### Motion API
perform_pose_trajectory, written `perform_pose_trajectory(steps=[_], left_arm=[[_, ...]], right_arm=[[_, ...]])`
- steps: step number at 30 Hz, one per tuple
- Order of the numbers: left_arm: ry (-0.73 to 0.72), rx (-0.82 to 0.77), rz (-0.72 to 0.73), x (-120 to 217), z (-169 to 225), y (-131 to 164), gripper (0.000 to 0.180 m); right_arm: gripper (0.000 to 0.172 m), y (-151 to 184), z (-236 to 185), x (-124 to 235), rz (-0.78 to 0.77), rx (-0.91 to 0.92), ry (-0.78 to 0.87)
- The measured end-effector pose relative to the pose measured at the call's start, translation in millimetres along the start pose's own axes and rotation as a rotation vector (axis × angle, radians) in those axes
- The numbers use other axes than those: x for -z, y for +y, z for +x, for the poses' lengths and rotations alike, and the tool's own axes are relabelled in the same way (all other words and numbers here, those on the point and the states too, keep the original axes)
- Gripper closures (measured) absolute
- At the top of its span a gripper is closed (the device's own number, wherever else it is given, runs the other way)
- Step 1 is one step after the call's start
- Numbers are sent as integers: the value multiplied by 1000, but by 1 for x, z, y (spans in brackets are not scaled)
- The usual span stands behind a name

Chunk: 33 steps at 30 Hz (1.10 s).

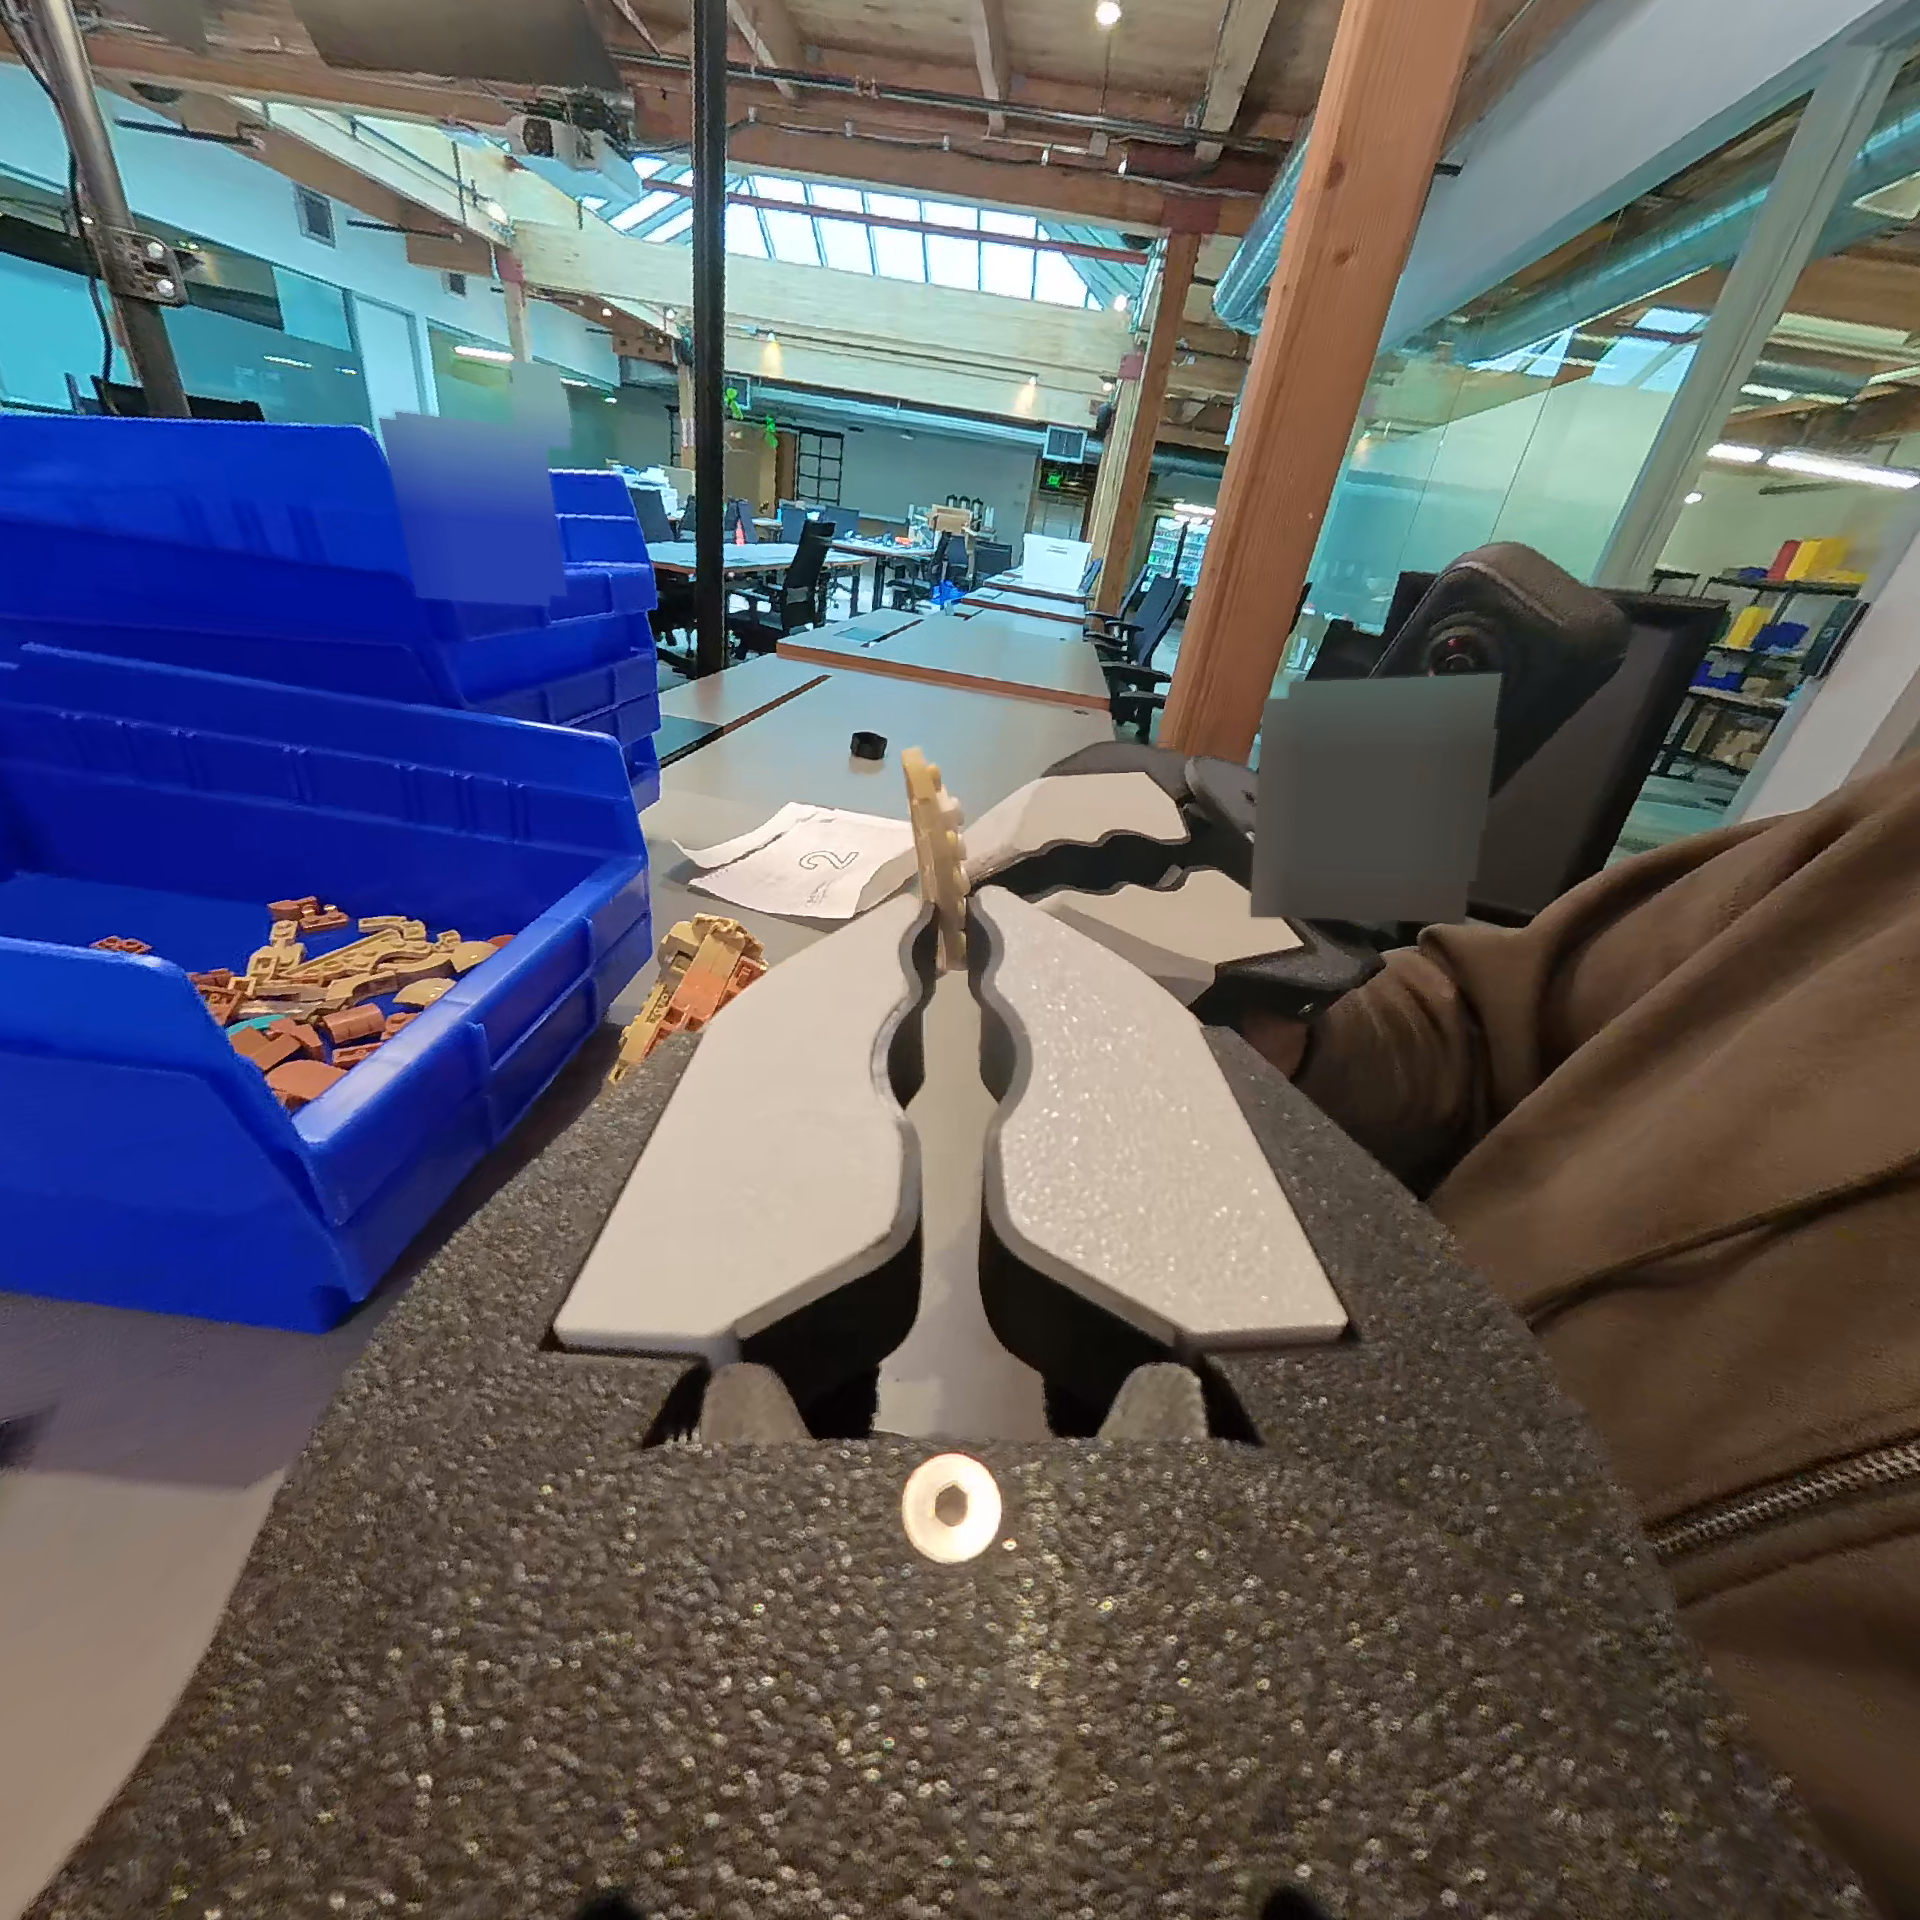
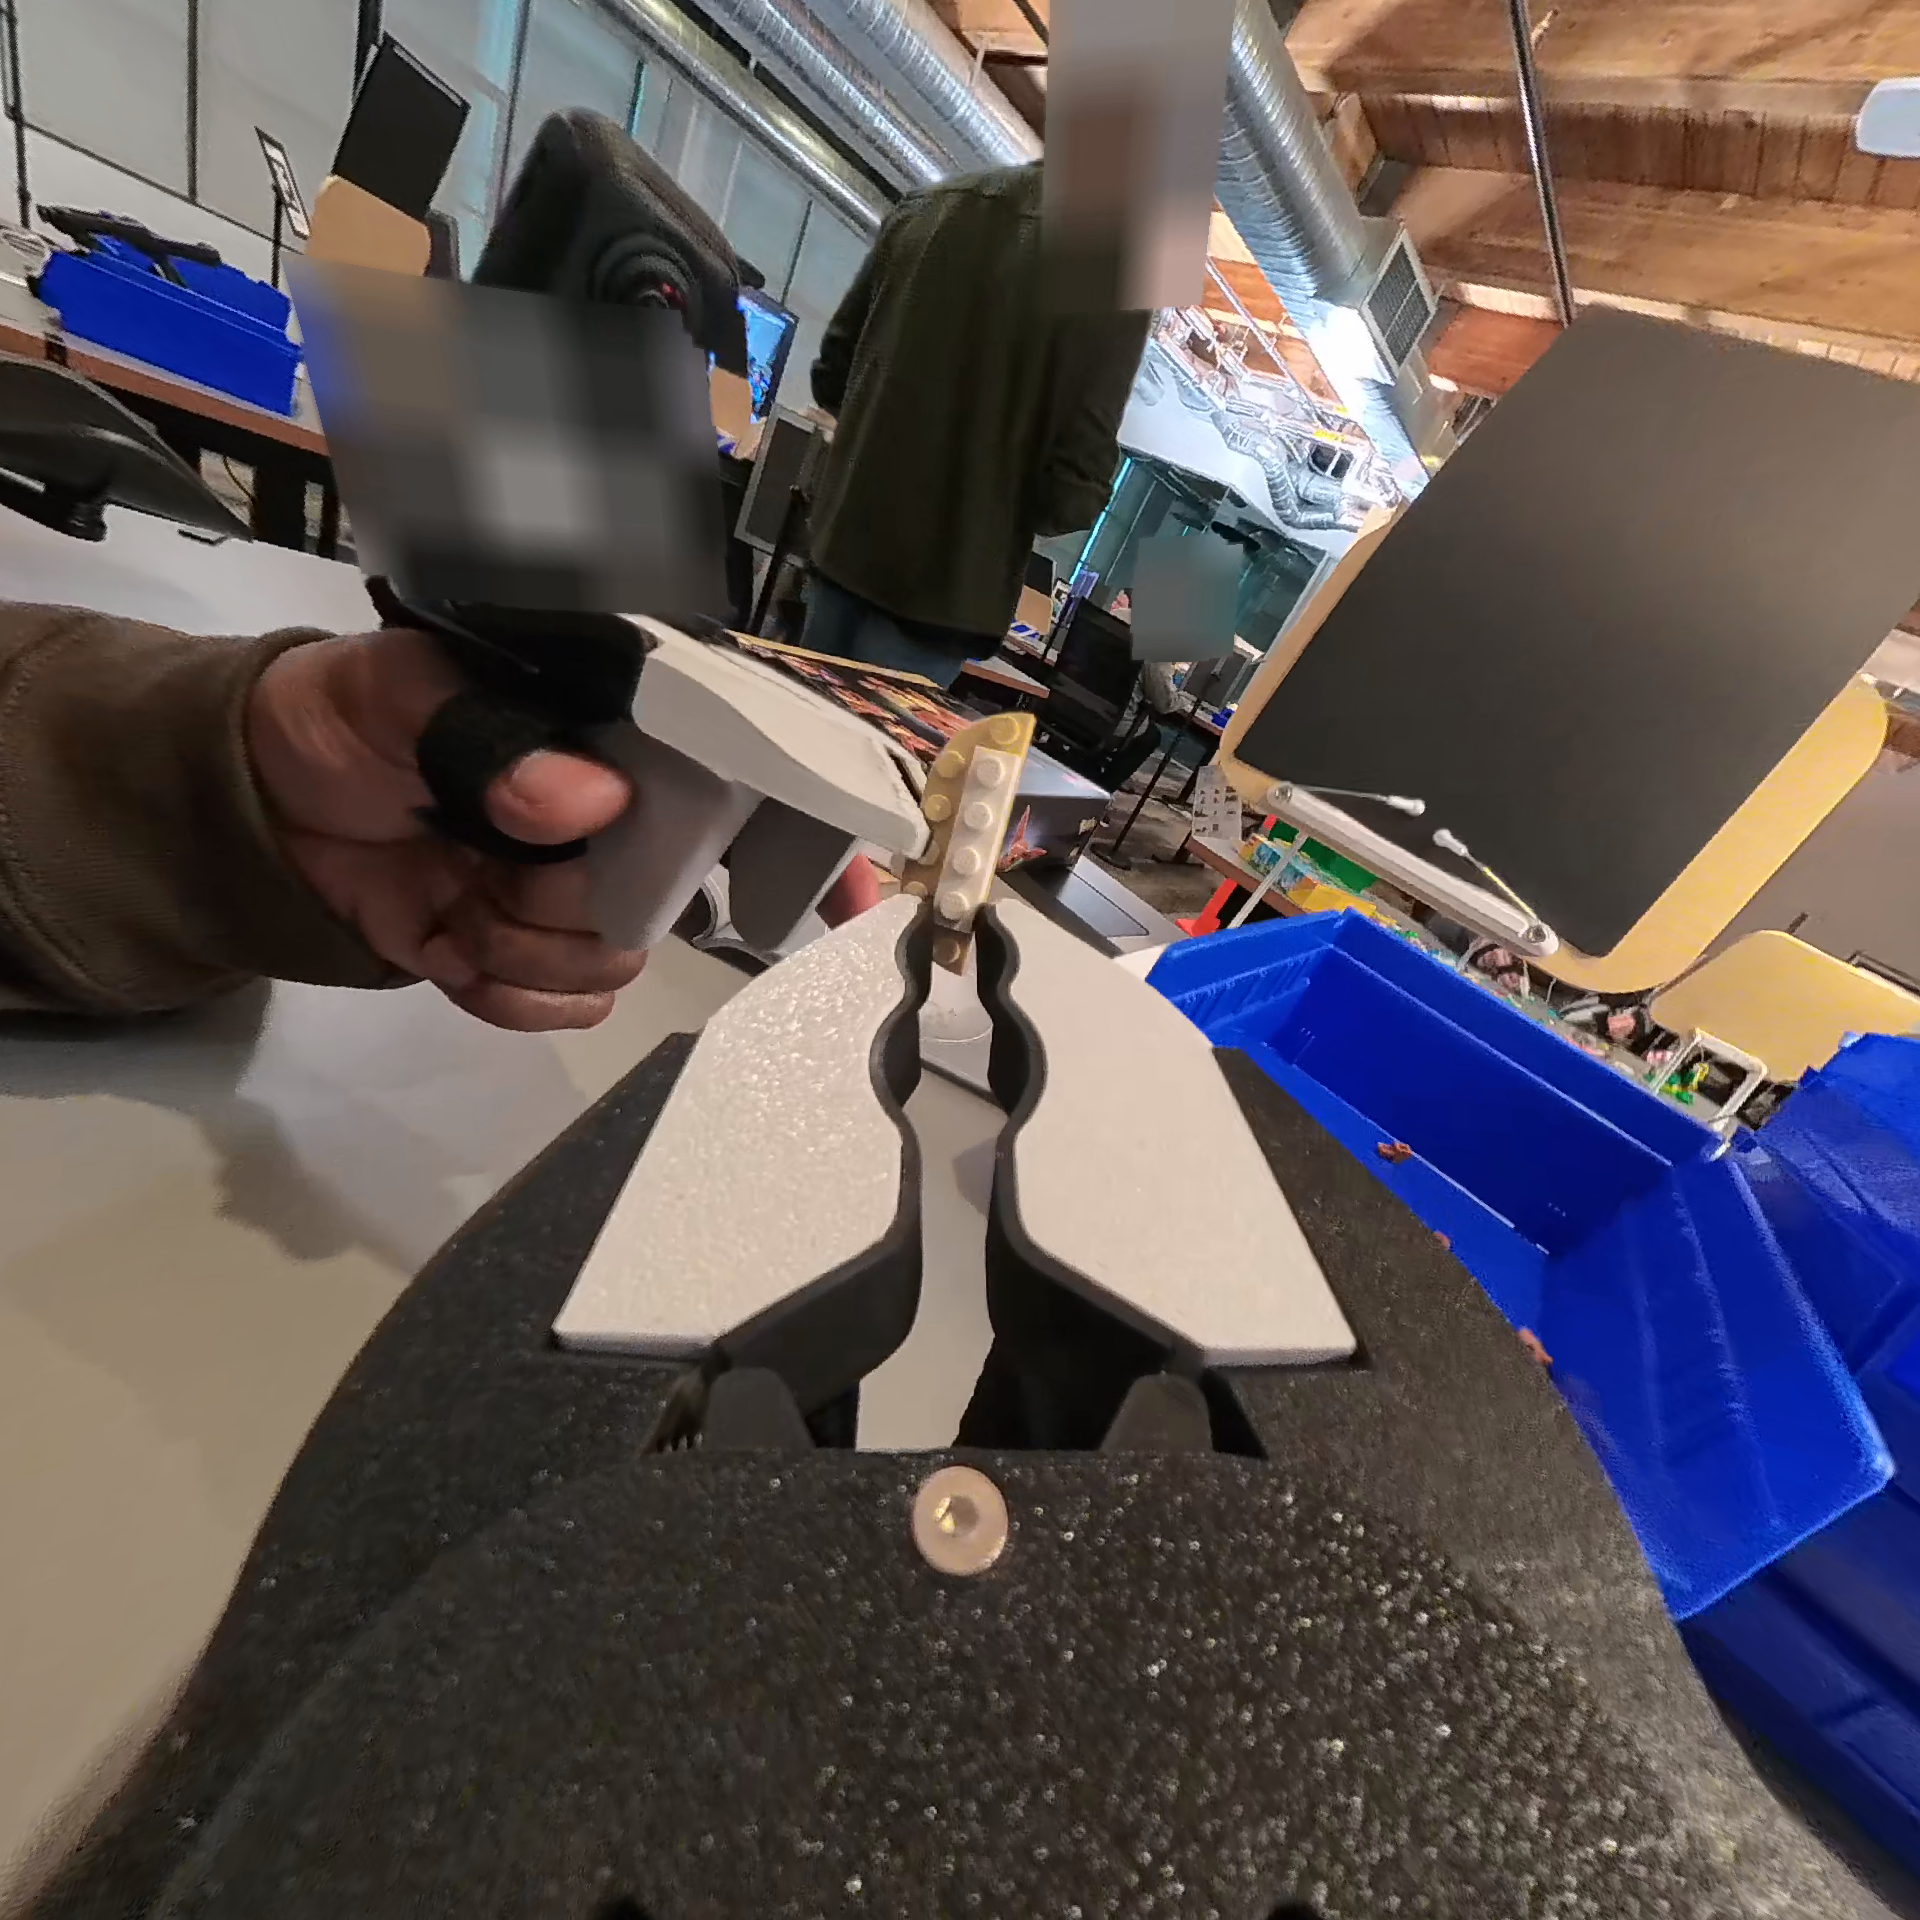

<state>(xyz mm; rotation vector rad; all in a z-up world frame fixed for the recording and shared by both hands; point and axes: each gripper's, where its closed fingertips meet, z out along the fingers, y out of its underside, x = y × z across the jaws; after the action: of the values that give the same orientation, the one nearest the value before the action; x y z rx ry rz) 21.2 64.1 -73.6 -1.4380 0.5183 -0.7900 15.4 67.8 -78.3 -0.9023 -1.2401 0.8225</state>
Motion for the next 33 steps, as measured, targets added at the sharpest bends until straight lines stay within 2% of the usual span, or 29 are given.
perform_pose_trajectory(steps=[13, 20, 26, 29, 33], left_arm=[[-24, -16, -17, -3, -3, 5, 175], [-29, 12, -42, -1, -7, 8, 176], [-7, 17, -84, 1, -7, 14, 176], [-14, -38, -104, 1, -5, 16, 176], [-105, -232, -148, -3, -8, 19, 176]], right_arm=[[164, 2, 1, 0, -19, 32, 37], [163, 4, 0, -3, -54, 179, 108], [163, 10, -4, -3, -93, 146, 51], [164, 10, -5, -1, -101, 117, 24], [164, 13, -2, 1, -109, 50, -9]])
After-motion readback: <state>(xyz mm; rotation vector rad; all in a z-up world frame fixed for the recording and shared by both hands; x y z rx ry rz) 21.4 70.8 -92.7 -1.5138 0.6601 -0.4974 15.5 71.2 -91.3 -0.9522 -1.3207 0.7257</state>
